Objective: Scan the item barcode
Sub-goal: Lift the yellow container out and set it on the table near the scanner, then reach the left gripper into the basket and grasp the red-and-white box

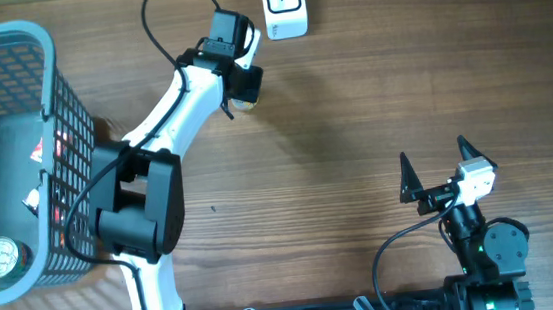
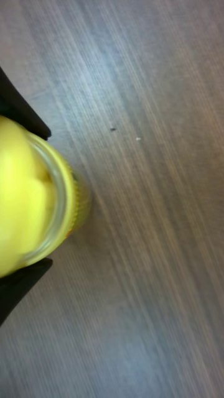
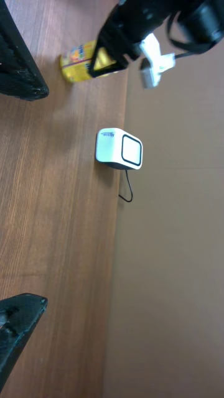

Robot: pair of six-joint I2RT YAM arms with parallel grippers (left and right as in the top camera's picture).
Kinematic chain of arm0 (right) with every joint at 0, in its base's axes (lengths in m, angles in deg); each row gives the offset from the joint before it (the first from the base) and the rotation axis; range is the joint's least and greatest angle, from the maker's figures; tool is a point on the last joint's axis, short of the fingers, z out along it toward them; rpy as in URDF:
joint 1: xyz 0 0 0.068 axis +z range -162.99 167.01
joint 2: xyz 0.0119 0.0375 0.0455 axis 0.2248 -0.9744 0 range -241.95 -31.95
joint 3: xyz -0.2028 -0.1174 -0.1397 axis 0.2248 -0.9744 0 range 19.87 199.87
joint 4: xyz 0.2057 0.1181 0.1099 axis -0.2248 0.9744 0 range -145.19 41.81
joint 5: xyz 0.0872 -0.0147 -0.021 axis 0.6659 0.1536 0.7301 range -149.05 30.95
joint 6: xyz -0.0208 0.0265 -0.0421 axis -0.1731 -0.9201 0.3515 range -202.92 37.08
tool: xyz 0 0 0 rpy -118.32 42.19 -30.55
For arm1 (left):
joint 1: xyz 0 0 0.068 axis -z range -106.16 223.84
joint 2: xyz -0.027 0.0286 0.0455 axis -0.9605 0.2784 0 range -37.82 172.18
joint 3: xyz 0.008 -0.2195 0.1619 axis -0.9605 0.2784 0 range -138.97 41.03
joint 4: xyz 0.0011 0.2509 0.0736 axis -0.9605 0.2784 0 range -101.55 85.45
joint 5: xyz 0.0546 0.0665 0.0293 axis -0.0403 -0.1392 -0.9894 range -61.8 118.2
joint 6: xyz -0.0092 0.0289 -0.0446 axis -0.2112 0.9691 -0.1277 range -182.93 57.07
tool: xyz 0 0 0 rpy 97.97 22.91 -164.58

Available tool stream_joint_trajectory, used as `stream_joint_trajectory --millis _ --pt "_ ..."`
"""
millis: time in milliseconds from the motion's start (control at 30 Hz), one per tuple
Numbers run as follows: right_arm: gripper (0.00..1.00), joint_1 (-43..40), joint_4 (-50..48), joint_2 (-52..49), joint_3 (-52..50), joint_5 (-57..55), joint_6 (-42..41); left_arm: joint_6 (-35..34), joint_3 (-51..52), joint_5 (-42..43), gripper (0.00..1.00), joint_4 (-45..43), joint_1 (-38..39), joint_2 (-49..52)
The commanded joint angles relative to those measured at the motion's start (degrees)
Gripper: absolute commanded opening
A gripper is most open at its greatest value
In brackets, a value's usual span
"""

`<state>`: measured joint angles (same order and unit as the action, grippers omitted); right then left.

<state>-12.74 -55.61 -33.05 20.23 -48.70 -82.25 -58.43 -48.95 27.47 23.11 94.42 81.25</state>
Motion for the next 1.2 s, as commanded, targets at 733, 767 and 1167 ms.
stream_joint_trajectory --millis 733,767,1167 --pt "1.0 0.3 -0.3 0.5 -0.1 -0.5 -0.7 -29.7 -2.6 -16.2 1.0 14.9 -46.0 -57.9" --pt "1.0 0.3 -0.3 0.5 -0.1 -0.5 -0.7 -31.0 -2.6 -11.8 1.0 16.5 -50.3 -54.3" --pt "1.0 0.3 -0.3 0.5 -0.1 -0.5 -0.7 -36.5 -2.6 -4.5 1.0 17.6 -51.8 -4.8"
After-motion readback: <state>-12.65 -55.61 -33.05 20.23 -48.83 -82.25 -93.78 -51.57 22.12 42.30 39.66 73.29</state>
